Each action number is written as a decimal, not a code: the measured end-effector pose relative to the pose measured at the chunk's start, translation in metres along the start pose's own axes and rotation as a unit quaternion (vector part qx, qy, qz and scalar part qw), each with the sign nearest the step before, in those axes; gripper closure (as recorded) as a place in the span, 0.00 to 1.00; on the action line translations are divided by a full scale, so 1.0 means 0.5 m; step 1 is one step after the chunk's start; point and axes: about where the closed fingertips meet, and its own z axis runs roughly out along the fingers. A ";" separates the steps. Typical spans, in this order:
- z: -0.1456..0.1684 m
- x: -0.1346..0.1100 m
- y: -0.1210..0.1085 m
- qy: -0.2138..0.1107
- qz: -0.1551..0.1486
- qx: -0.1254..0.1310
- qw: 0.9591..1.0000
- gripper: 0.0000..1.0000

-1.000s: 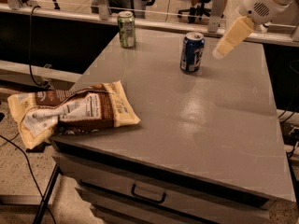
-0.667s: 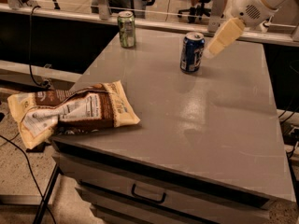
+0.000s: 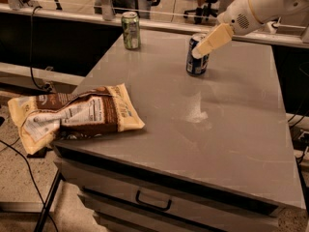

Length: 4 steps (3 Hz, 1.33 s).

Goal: Move pepsi can near brown chip bag

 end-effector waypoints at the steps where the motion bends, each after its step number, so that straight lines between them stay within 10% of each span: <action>1: 0.034 0.019 -0.024 -0.007 0.026 0.019 0.999 0.03; 2: 0.051 0.035 -0.036 -0.003 0.041 0.035 0.999 0.04; 4: 0.060 0.044 -0.039 -0.038 0.070 0.032 0.996 0.41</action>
Offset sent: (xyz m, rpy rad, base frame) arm 0.0288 -0.0153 -0.0363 0.0238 -0.0088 -0.1736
